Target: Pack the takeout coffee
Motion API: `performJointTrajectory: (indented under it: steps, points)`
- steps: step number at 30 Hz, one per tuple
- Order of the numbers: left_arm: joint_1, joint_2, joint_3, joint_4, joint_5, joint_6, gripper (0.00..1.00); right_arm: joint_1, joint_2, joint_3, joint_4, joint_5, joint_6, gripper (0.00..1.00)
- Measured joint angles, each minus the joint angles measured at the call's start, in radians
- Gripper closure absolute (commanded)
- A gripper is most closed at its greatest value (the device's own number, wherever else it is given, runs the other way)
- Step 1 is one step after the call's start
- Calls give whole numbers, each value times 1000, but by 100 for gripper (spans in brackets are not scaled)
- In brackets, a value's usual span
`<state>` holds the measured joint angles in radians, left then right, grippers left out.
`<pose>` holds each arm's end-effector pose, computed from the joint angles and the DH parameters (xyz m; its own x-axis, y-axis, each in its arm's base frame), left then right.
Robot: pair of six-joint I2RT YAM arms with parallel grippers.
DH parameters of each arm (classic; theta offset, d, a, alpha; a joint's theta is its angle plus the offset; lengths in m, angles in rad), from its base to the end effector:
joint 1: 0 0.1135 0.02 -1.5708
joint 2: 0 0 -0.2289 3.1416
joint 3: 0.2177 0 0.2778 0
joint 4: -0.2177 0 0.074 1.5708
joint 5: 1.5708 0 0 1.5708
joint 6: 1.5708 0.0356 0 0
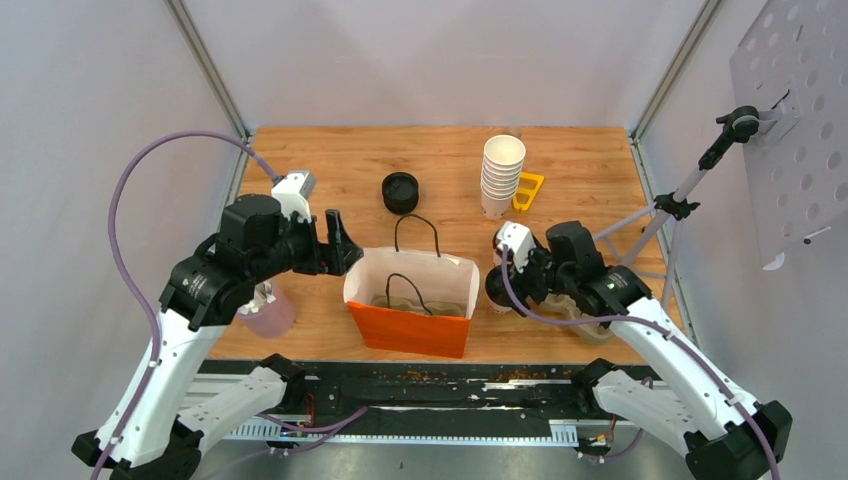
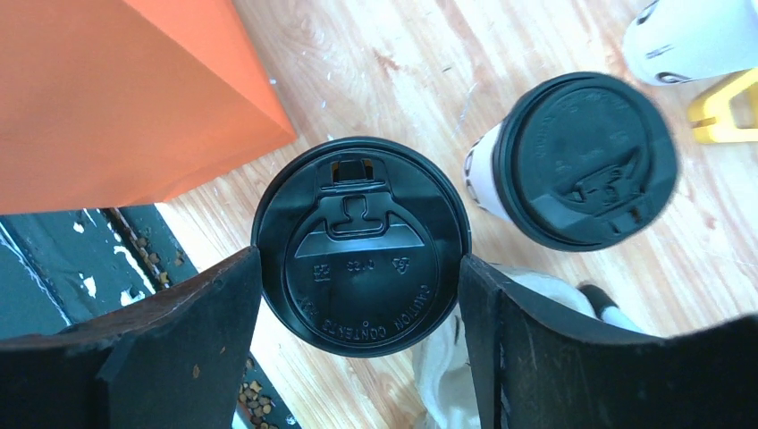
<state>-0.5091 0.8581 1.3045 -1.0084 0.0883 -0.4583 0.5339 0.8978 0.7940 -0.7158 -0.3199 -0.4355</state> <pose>0.1571 -0.0913 0.3996 -0.6609 -0.1358 -0.7381 0.2880 0.8623 -0.4165 0.1896 0.1251 0.2453 -0.2887 -0.6359 -0.7158 -0.8709 0.4850 -0.0795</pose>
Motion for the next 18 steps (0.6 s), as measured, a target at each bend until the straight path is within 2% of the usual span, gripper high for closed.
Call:
performJointTrajectory:
  steps: [5,11,18]
  points:
    - [0,-3,0,-14,8,0,6,0,-10,128,-67,50,37,31]
    - [0,-3,-1,-22,13,-2,7,0,-10,375,-150,88,97,33]
    - [0,-4,-8,-21,42,-4,10,0,29,705,-278,58,166,36]
